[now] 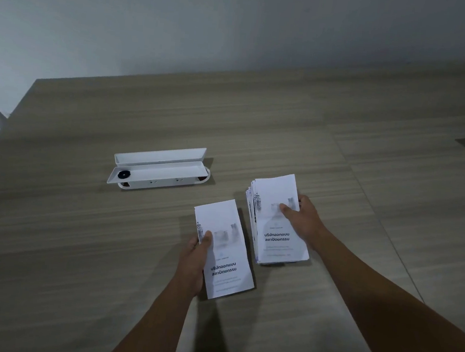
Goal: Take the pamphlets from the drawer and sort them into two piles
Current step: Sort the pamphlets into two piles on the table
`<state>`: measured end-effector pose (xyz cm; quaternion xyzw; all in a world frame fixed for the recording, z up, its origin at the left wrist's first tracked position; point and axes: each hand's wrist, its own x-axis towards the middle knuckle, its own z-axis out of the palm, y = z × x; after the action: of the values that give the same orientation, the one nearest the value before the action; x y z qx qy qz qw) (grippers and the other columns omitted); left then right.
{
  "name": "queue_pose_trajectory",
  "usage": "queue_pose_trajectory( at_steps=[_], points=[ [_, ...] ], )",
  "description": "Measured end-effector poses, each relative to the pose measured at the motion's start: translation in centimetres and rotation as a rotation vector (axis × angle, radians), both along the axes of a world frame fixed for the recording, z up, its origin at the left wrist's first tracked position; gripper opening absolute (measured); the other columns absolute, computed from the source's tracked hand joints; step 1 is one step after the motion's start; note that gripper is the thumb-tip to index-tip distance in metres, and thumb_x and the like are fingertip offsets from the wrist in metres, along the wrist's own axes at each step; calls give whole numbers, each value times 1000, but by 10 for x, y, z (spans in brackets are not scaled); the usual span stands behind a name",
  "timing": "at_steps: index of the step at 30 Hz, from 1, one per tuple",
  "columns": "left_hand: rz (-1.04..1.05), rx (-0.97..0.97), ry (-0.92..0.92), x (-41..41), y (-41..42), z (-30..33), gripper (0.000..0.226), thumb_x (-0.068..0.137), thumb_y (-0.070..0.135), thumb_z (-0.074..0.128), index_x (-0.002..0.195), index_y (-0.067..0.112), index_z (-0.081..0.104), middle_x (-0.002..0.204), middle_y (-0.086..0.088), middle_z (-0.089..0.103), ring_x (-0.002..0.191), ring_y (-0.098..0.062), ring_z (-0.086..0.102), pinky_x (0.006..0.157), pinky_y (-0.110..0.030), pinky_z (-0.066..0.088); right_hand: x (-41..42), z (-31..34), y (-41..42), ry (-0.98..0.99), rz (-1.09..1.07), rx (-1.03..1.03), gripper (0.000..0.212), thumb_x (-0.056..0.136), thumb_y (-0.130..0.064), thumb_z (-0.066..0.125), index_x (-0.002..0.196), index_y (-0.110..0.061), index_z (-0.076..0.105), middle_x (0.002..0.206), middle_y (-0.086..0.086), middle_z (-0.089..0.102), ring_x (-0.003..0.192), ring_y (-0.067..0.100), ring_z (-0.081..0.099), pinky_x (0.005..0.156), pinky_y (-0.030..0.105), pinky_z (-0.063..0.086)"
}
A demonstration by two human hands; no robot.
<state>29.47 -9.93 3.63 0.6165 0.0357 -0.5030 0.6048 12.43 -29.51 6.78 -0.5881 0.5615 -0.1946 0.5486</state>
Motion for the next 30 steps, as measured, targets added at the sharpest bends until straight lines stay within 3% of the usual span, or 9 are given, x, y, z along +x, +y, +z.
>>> queue_pose_trajectory(
  at_steps=[2, 6, 10, 14, 17, 20, 23, 26, 30],
  points=[
    [-8, 14, -8, 2, 0, -2, 37, 104, 22, 58, 135, 2, 62, 128, -22, 71, 114, -43, 69, 93, -55, 57, 4, -3, 0, 9, -18, -2, 33, 93, -22, 66, 121, -13, 50, 118, 11, 65, 99, 27, 66, 84, 41, 55],
    [-37, -2, 2, 2, -1, -5, 34, 104, 23, 59, 132, 4, 65, 122, -21, 74, 90, -32, 77, 63, -39, 64, 11, -13, 4, 121, -48, -64, 46, 95, -19, 62, 137, -11, 45, 131, 12, 59, 113, 31, 61, 89, 39, 51],
    [-45, 5, 3, -2, -1, -2, 32, 104, 23, 59, 130, 6, 65, 119, -19, 76, 88, -30, 77, 59, -37, 64, 13, -18, 10, 200, -97, -111, 49, 94, -15, 64, 138, -8, 44, 132, 16, 57, 107, 31, 60, 73, 27, 46],
    [-47, 22, -2, -8, -4, 3, 34, 103, 23, 59, 132, 5, 64, 123, -20, 74, 101, -37, 75, 77, -47, 63, 9, -12, 14, 337, -115, -244, 52, 91, -20, 66, 137, -5, 48, 135, 22, 51, 126, 37, 47, 105, 39, 36],
    [-41, 16, 7, -18, -6, 11, 38, 103, 23, 59, 135, 4, 62, 129, -21, 71, 115, -43, 69, 89, -51, 59, 0, -5, 22, 336, -177, -287, 49, 92, -24, 64, 136, -7, 51, 134, 20, 51, 127, 35, 44, 107, 39, 30],
    [-64, -28, -4, -30, -7, 19, 37, 104, 23, 58, 136, 4, 62, 131, -20, 71, 112, -39, 71, 85, -47, 62, -12, -3, 36, 287, -199, -321, 39, 93, -25, 63, 128, -7, 58, 126, 18, 57, 120, 34, 49, 104, 39, 33],
    [-98, -51, -2, -49, -3, 27, 40, 104, 24, 58, 139, 4, 59, 134, -19, 69, 120, -42, 67, 103, -59, 53, -29, -2, 58, 168, -181, -335, 28, 95, -21, 60, 118, -5, 63, 115, 15, 63, 107, 30, 58, 97, 41, 44],
    [-128, -64, -15, -75, 6, 36, 40, 105, 22, 56, 139, 1, 59, 135, -22, 68, 124, -45, 64, 107, -63, 47, -51, 6, 86, -37, -155, -157, 22, 98, -28, 56, 105, -9, 65, 102, 13, 70, 90, 24, 66, 83, 41, 54],
    [-158, -93, -18, -123, 23, 50, 41, 106, 19, 53, 140, -4, 57, 135, -27, 66, 126, -50, 60, 106, -63, 48, -90, 17, 122, -107, -18, 91, 36, 97, -43, 55, 102, -9, 64, 92, 8, 71, 75, 18, 67, 67, 32, 55]
  ],
)
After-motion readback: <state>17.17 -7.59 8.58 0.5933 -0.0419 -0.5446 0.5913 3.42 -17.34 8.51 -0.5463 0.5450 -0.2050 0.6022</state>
